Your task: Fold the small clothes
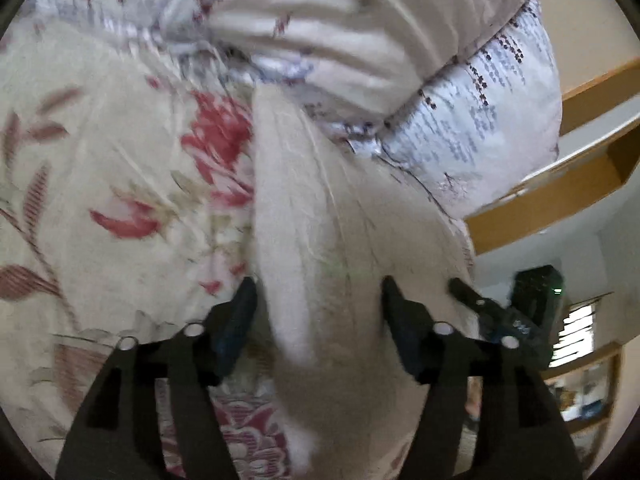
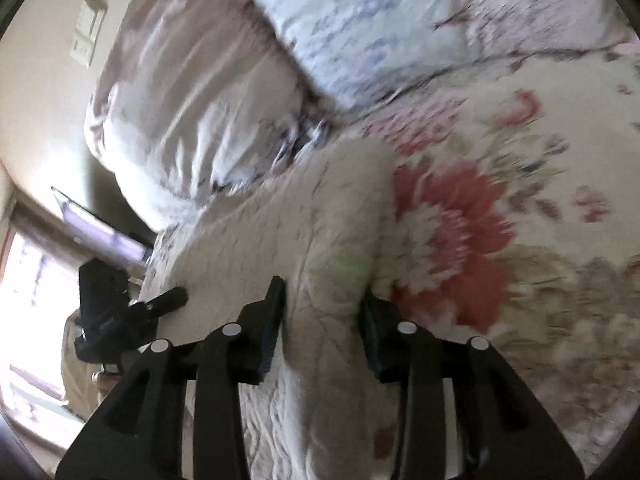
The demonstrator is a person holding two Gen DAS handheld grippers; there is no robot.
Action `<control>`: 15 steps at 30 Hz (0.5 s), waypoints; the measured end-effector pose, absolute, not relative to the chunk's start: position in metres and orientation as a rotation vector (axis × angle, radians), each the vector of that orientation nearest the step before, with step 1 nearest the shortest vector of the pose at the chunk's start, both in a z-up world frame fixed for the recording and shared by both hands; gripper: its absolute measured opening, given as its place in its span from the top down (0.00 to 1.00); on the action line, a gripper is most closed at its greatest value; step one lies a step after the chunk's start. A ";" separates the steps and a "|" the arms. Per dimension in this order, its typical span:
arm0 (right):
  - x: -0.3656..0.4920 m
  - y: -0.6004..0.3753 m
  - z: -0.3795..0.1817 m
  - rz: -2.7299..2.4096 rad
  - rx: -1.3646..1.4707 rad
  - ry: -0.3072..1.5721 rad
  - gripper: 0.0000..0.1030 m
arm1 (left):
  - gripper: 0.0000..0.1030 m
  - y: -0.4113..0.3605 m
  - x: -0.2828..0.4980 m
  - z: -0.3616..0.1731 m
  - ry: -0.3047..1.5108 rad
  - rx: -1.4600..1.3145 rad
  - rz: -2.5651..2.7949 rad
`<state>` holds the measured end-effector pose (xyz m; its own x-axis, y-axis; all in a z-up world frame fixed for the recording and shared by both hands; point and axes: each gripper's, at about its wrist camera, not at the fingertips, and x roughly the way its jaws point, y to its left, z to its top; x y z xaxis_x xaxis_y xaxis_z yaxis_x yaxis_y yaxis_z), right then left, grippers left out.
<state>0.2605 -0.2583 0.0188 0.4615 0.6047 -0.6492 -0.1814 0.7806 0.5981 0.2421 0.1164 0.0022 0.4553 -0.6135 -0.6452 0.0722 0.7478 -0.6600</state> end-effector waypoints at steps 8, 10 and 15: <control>0.262 -0.252 0.009 0.347 0.396 0.969 0.83 | 0.26 0.099 0.240 0.014 0.949 -0.374 -0.307; 0.260 -0.246 0.013 0.313 0.342 0.966 0.80 | 0.24 0.090 0.236 0.017 0.914 -0.273 -0.252; 0.225 -0.239 0.043 0.324 0.243 0.839 0.72 | 0.25 0.087 0.209 0.040 0.839 -0.194 -0.239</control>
<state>0.2251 -0.2394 0.0429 0.6239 0.3739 -0.6862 -0.1843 0.9237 0.3358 0.2086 0.0868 0.0403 0.6441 -0.2843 -0.7102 0.1322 0.9558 -0.2628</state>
